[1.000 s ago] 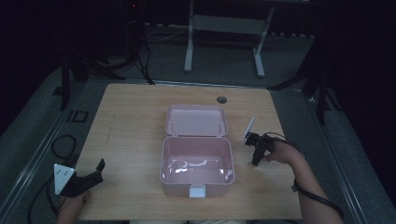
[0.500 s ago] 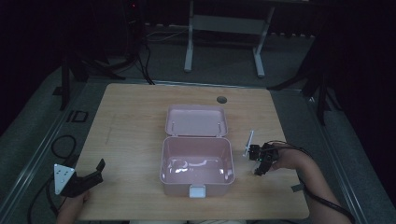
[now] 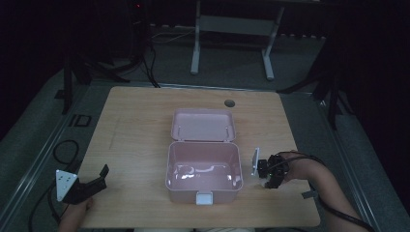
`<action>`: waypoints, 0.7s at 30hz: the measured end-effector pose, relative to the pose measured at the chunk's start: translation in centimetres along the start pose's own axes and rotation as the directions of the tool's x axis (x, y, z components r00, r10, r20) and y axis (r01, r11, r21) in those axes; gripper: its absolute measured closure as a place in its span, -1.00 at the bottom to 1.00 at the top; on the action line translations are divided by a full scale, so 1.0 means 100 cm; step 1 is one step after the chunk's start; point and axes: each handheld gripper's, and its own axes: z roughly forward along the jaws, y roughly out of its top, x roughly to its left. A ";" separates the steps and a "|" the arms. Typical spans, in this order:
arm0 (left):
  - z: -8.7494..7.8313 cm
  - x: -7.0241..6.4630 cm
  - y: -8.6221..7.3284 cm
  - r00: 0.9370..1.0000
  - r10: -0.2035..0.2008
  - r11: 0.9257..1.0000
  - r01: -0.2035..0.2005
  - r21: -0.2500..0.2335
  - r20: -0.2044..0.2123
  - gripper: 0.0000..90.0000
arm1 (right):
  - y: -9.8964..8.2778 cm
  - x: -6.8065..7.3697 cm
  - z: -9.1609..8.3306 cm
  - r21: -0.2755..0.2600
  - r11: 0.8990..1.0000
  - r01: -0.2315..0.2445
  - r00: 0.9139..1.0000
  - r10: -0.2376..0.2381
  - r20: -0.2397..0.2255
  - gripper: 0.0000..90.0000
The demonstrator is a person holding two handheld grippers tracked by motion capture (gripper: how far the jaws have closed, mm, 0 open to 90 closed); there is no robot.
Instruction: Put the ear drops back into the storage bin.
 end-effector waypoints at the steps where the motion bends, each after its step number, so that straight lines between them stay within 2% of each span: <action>1: 0.000 0.000 0.000 1.000 0.000 1.000 0.000 0.000 0.000 -0.98 | 0.001 0.001 -0.001 0.002 1.000 0.004 1.000 -0.003 -0.002 0.32; 3: 0.000 0.000 0.000 1.000 0.000 1.000 0.000 0.000 -0.001 -0.98 | 0.002 0.003 -0.002 0.011 1.000 0.019 1.000 -0.019 0.010 0.32; 6: 0.000 0.000 0.000 1.000 0.000 1.000 0.000 0.000 -0.001 -0.98 | 0.004 0.004 -0.003 0.017 1.000 0.019 1.000 -0.019 0.007 0.32; 14: 0.000 0.000 0.000 1.000 0.000 1.000 0.000 0.000 -0.001 -0.98 | 0.005 0.006 -0.006 0.023 0.999 0.028 0.999 -0.028 -0.024 0.32; 21: 0.000 0.000 0.000 1.000 0.000 1.000 0.000 0.000 -0.001 -0.98 | 0.003 0.008 -0.020 0.017 0.999 0.029 0.999 -0.029 -0.030 0.32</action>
